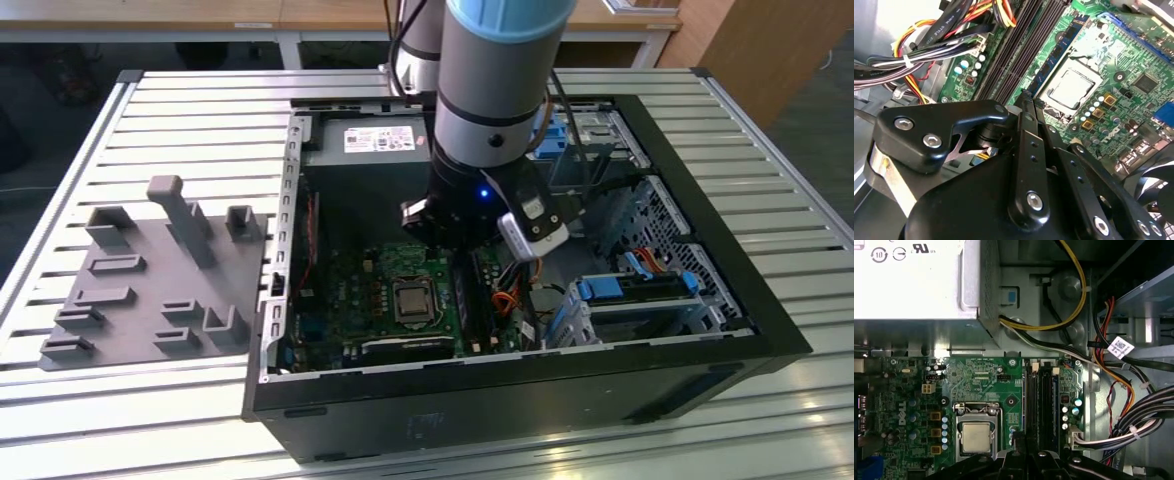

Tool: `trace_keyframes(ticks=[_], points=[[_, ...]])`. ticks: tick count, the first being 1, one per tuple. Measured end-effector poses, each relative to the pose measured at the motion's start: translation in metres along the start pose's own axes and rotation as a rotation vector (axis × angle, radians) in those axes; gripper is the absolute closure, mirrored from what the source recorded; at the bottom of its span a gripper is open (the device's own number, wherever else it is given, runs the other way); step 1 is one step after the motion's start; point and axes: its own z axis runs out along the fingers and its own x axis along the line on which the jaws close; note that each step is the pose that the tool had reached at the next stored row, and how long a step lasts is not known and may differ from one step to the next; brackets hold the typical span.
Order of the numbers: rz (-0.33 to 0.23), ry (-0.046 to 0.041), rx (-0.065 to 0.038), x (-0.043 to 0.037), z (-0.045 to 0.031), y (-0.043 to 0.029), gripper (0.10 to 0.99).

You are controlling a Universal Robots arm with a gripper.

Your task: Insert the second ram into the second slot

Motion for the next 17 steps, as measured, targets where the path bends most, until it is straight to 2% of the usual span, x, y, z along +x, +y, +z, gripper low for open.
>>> trace_keyframes(ticks=[9, 17], points=[[0.004, 0.0008, 0.0, -0.0015, 0.0002, -0.0052, 0.965], [0.024, 0.0, 0.0, -0.0065, 0.002, -0.0055, 0.965]])
